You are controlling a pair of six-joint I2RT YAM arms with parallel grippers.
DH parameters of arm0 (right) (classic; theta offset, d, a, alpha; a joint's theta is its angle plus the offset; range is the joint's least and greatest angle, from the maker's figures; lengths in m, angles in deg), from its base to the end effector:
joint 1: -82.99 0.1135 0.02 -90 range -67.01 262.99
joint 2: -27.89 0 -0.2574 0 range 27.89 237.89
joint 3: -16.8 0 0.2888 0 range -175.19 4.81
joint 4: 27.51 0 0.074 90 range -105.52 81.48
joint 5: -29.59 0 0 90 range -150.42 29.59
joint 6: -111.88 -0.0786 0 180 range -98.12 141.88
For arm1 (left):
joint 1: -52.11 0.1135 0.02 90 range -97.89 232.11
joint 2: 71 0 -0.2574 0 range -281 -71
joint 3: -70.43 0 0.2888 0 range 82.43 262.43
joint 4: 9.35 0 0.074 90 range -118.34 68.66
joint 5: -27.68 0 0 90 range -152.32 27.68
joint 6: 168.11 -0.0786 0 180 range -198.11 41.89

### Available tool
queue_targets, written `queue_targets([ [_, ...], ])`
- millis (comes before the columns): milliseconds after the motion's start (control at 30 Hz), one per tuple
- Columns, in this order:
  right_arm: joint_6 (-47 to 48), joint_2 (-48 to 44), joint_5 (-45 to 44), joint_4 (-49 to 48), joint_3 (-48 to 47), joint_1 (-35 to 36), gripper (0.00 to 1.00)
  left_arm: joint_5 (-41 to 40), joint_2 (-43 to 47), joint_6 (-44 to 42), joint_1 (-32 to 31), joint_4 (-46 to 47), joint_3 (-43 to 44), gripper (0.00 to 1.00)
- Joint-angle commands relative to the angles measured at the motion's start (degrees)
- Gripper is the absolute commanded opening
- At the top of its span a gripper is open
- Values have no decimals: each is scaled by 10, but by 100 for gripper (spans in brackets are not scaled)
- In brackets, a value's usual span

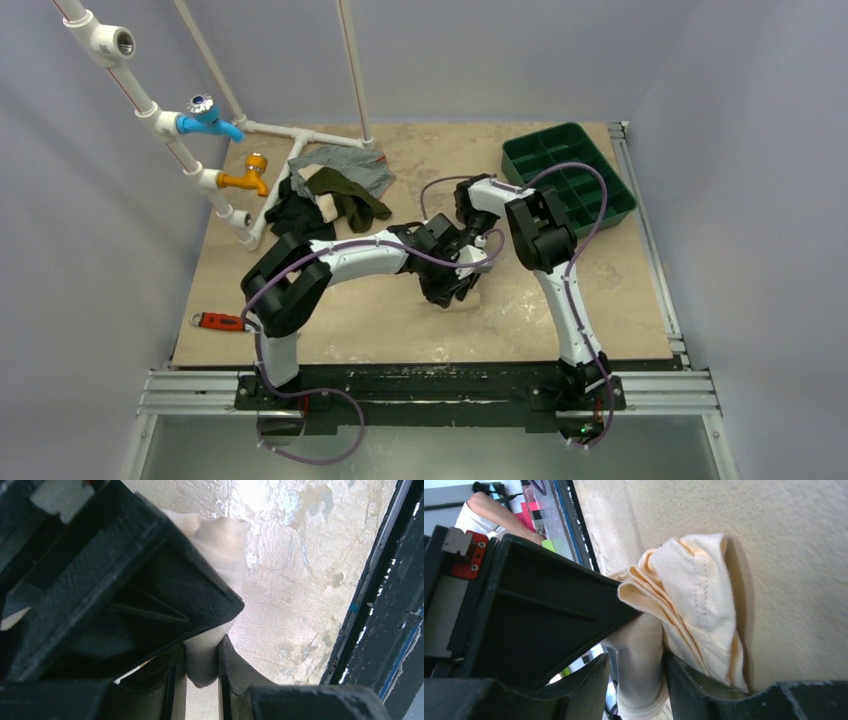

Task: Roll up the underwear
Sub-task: Roll the underwear to the center of the board.

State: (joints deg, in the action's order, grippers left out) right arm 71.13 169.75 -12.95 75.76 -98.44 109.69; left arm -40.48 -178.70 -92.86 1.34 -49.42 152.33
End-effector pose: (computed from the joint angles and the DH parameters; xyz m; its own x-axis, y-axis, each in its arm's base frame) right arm 0.3305 0.2311 0.0455 -0.5371 -0.8435 -0.0097 -0.4420 0.2717 0.8549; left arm 0.2419 -0.3426 0.0989 -0.3506 0.8031 -0.4818 0.9353 0.2738 -0.2242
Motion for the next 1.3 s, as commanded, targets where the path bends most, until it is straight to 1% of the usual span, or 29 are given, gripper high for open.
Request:
queue_targets([
  [0,58,-25,-74,-134,7,-29,47,-28,-61,-20,-12,-16,-30,0],
  [200,59,-52,-64,-134,5,-62,48,-30,-68,-21,-12,-22,-23,0],
  [367,64,-79,-60,-134,21,-83,47,-31,-70,-23,-11,-25,-19,0],
  [533,57,-136,-54,-155,55,-107,46,-10,-83,-33,-8,-46,-2,0],
  [633,47,-176,-54,-177,83,-123,45,13,-92,-33,5,-59,10,0],
  [900,-13,-288,-73,-263,161,-145,45,104,-128,-19,66,-105,60,0],
  [1100,-81,-373,-124,-344,204,-151,45,147,-172,-6,101,-153,109,0],
  [1267,-136,-443,-177,-409,246,-153,45,162,-205,1,117,-184,145,0],
])
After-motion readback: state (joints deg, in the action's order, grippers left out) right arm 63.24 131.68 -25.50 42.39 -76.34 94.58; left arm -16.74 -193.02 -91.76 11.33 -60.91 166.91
